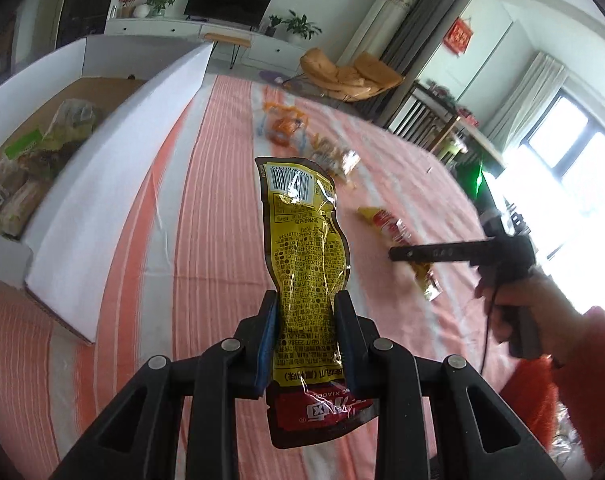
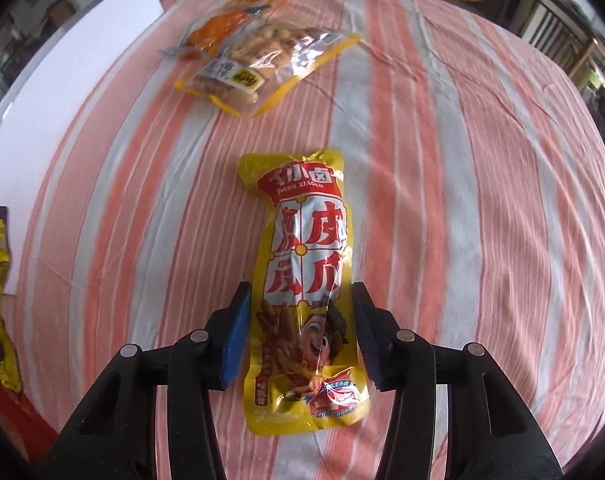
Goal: Organize snacks
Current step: 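Carry both packets over the white box and open both tools to drop them, then withdraw both tools from the box back over the table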
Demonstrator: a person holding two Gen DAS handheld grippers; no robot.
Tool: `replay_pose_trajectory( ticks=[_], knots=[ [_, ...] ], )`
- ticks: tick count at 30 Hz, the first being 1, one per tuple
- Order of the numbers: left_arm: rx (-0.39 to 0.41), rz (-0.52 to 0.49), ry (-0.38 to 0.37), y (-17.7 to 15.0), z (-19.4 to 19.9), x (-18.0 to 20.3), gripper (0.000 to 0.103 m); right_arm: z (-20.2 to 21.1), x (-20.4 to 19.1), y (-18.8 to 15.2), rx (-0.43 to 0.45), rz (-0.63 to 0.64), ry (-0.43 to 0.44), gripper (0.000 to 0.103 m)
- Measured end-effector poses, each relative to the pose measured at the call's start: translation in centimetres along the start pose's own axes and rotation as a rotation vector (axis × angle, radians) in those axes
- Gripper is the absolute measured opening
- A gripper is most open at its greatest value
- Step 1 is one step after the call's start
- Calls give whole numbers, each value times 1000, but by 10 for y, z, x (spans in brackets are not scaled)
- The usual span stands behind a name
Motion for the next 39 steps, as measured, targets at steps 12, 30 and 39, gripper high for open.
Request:
replay_pose_trajectory(
  ticks=[12,30,39],
  knots=[
    [222,179,106,104,98,-104,27,124,-94,77,297,-120,597,50],
    [289,225,299,73,131,-158,91,93,-245,92,423,142,556,70],
    [-21,-133,15,1,7,29,92,22,-63,-41,345,147,-4,70]
  ],
)
Point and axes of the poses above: each gripper's, at about its wrist camera, not at the fingertips, and z roughly against the way its jaws point, x to its right, y to its top, the point moved 4 cm from there along -z, roughly the way its jaws point, and after that the axes turned 6 degrees about z, right-handed, at the moved point
